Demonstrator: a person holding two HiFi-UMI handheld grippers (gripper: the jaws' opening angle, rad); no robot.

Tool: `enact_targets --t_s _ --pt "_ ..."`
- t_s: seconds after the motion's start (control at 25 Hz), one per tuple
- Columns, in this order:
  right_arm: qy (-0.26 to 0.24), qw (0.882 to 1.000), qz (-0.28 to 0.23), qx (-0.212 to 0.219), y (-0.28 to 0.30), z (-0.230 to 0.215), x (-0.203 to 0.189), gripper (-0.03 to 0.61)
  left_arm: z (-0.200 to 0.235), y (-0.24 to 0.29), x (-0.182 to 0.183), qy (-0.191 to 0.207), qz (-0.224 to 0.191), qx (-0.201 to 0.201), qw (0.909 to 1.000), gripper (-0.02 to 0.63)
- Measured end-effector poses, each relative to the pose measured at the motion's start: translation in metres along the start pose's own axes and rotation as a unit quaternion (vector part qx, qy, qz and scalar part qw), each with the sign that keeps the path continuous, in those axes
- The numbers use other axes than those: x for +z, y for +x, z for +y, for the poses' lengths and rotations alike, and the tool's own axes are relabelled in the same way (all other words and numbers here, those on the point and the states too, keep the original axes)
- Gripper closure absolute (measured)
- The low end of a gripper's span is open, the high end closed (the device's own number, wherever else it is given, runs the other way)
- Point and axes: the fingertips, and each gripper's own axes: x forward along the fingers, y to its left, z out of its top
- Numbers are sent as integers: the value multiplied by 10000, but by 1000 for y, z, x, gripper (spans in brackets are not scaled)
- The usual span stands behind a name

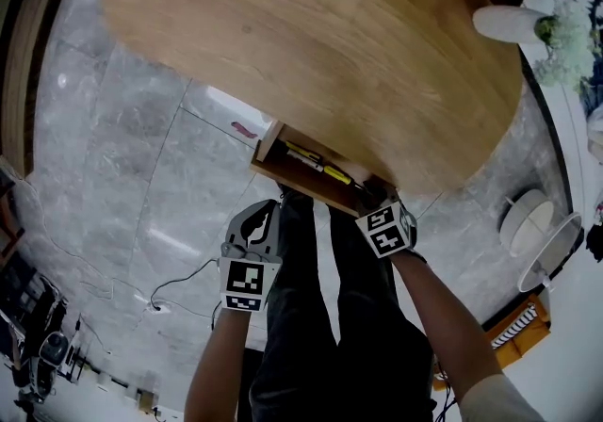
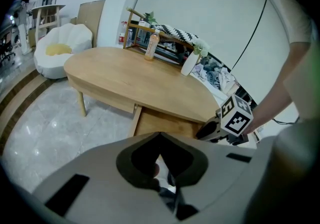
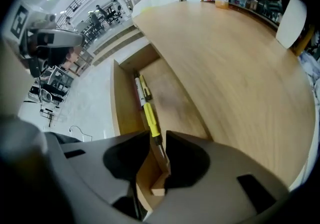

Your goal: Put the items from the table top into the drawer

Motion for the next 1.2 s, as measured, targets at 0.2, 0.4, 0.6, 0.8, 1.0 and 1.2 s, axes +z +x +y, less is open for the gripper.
enact_targets --t_s 0.2,0.4,0.6,0.8,1.0,1.2 --pt "21 9990 -435 132 -51 10 13 465 -7 -32 26 47 -88 2 10000 594" --pt "77 9949 -1003 53 -140 20 37 479 -20 -83 63 48 -199 20 9998 594" --pt "163 9843 -1744 -218 -218 17 81 488 -22 -119 122 463 -520 2 9976 594" --pt "145 9767 -2081 -498 -305 34 87 497 -40 -178 164 631 -702 -43 9955 594" --pt "360 9669 -2420 -723 -374 55 74 514 -53 -237 186 740 -786 -157 9940 594" --pt "697 9505 -2905 -853 -442 71 55 543 -68 -277 190 920 -823 -316 9918 594"
